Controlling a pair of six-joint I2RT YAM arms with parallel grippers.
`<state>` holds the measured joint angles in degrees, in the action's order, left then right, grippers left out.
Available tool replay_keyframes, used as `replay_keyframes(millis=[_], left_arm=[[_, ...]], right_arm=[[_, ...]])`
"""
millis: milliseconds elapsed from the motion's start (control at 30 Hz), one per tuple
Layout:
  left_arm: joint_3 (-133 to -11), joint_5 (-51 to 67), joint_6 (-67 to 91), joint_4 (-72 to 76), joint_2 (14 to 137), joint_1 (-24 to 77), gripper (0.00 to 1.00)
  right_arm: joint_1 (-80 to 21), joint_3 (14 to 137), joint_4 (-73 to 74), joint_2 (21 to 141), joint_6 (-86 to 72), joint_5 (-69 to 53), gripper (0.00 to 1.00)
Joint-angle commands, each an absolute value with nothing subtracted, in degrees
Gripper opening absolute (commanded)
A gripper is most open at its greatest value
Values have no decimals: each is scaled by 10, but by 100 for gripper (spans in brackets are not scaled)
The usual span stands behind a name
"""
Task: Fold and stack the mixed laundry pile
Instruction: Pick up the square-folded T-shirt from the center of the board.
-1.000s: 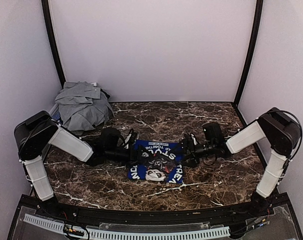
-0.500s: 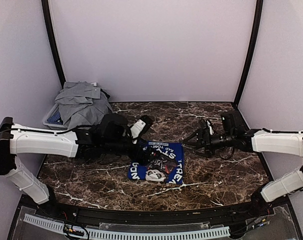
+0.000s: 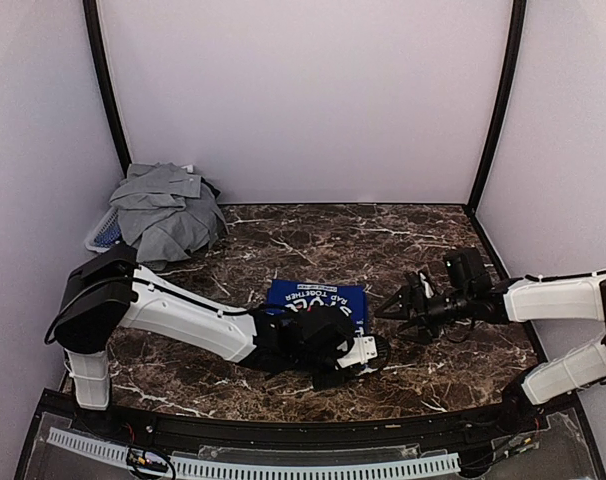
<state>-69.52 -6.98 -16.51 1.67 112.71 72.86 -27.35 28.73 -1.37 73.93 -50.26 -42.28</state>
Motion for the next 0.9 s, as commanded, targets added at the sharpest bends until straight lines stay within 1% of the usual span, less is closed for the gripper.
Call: replay_keyframes(millis=[0, 267, 400, 467, 533, 633, 667, 733, 867], left_arm=[[-723, -99, -221, 26, 1148, 740, 43], [-748, -87, -249, 14, 1201, 741, 33], [-763, -90, -242, 4, 1229, 741, 30], [-770, -89, -235, 4, 1236, 741, 27], [-775, -96, -229, 3, 1238, 740, 18], [-781, -114, -218, 3, 1232, 740, 8], [-783, -118, -216, 9, 1228, 740, 3], [-785, -118, -206, 23, 1209, 739, 0], [-777, -95, -175, 59, 1173, 734, 0]], right_arm=[[-271, 271, -53, 738, -521, -428, 90], [-266, 252, -69, 750, -544, -422, 88], [-267, 247, -77, 759, -550, -425, 87], [-266, 246, -78, 760, -550, -427, 86], [-266, 244, -78, 760, -550, -426, 86], [-266, 243, -78, 765, -551, -423, 86], [-267, 241, -83, 770, -554, -423, 86], [-267, 234, -104, 780, -567, -428, 86], [-268, 219, -157, 798, -609, -425, 88]])
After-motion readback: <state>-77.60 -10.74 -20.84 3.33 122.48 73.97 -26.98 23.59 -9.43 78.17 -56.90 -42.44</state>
